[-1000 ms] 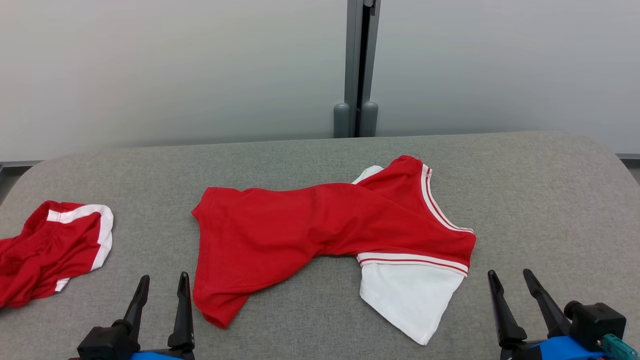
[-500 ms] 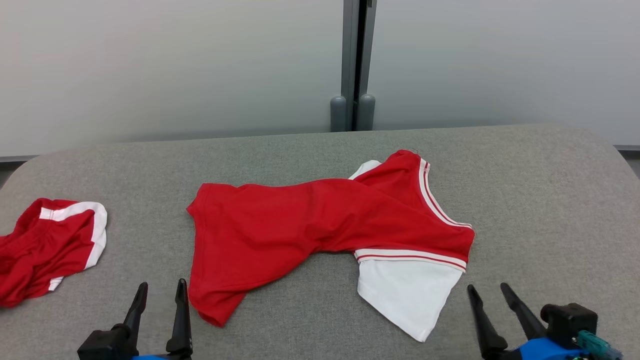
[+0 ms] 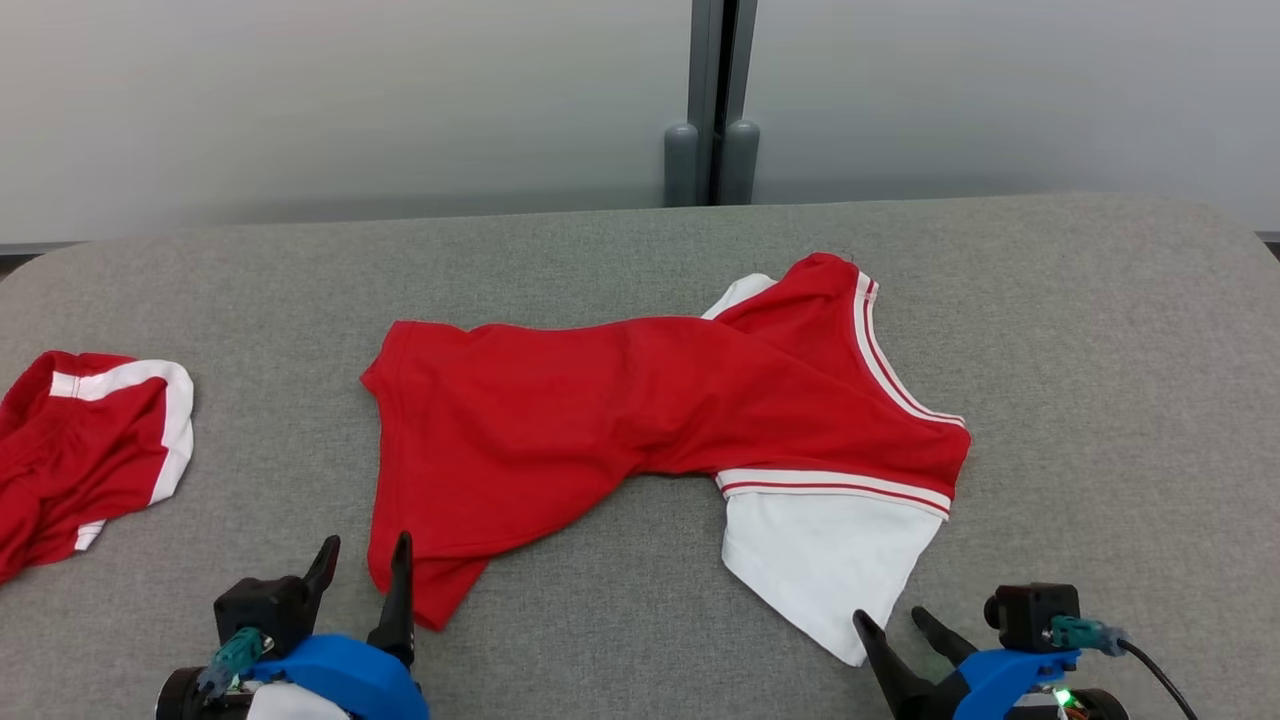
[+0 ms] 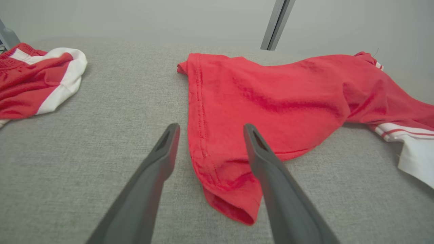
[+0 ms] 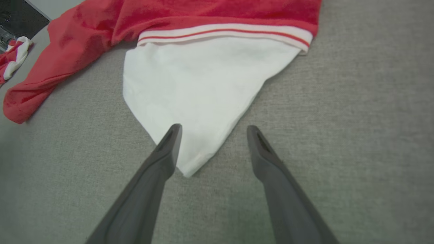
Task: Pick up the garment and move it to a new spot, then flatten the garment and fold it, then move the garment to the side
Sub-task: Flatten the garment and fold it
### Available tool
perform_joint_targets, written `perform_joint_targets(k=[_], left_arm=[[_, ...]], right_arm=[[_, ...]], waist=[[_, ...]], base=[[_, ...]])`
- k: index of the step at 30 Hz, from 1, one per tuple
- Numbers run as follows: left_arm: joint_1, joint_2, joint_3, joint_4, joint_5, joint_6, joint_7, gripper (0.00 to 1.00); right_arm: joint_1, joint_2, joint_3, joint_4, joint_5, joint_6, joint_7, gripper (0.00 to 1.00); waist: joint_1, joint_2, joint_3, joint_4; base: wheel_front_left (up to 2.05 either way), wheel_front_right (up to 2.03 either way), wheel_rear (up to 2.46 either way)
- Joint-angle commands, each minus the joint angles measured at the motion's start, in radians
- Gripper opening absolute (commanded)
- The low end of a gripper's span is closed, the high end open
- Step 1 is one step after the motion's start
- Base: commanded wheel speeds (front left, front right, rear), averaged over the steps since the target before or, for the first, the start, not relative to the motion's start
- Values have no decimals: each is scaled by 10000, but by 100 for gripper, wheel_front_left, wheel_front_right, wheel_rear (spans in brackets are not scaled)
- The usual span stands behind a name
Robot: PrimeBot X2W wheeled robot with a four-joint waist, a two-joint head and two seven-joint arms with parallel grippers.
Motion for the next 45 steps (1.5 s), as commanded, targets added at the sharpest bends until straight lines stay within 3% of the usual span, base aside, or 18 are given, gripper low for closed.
perform_joint_targets(k=[1, 12, 26, 28, 30, 34, 37, 40, 41, 42, 45], left_arm=[[-200, -25, 4, 156, -61, -66, 57, 100], [-1179, -261, -160, 1698, -415, -520, 564, 100], [-1732, -465, -197, 2393, -962, -825, 1223, 98], [-1754, -460, -238, 2339, -974, -850, 1281, 83], [-1766, -420, -298, 2252, -932, -903, 1297, 43], [-1720, -401, -382, 2085, -874, -857, 1339, 0], [-1659, -369, -422, 1937, -839, -793, 1282, 0], [-1598, -352, -447, 1814, -816, -729, 1271, 0], [-1598, -352, -447, 1814, -816, -729, 1271, 0], [-1569, -346, -447, 1755, -819, -726, 1234, 0], [-1465, -348, -378, 1559, -919, -763, 1032, 0]], right_arm=[[-186, -27, -14, 229, 60, 1, 29, 100], [-1266, -24, 774, 1975, 639, 1, -543, 100], [-1864, -28, 992, 2709, 678, -8, -1079, 100], [-1892, -28, 962, 2748, 652, -8, -1110, 100], [-1922, -32, 924, 2795, 634, -10, -1136, 100], [-1934, -37, 916, 2870, 604, -10, -1131, 100], [-1927, -31, 1101, 2944, 747, -10, -982, 98], [-1931, 3, 1335, 3028, 939, 3, -888, 21], [-1931, 3, 1335, 3028, 939, 3, -888, 21], [-1947, 25, 1424, 3051, 996, 4, -862, 0], [-2053, 14, 1562, 3100, 1121, 4, -974, 0]], waist=[[-2, -1, 67, 49], [-2, -1, 319, 207], [-2, -1, 540, 107], [-2, -1, 548, 117], [-2, -1, 550, 128], [-2, -1, 543, 149], [-2, -1, 554, 159], [-2, -1, 578, 163], [-2, -1, 578, 163], [-2, -1, 587, 165], [-2, -1, 624, 177]], base=[[0, 0, 0], [0, 0, 0], [0, 0, 0], [0, 0, 0], [0, 0, 0], [0, 0, 0], [0, 0, 0], [0, 0, 0], [0, 0, 0], [0, 0, 0], [0, 0, 0]])
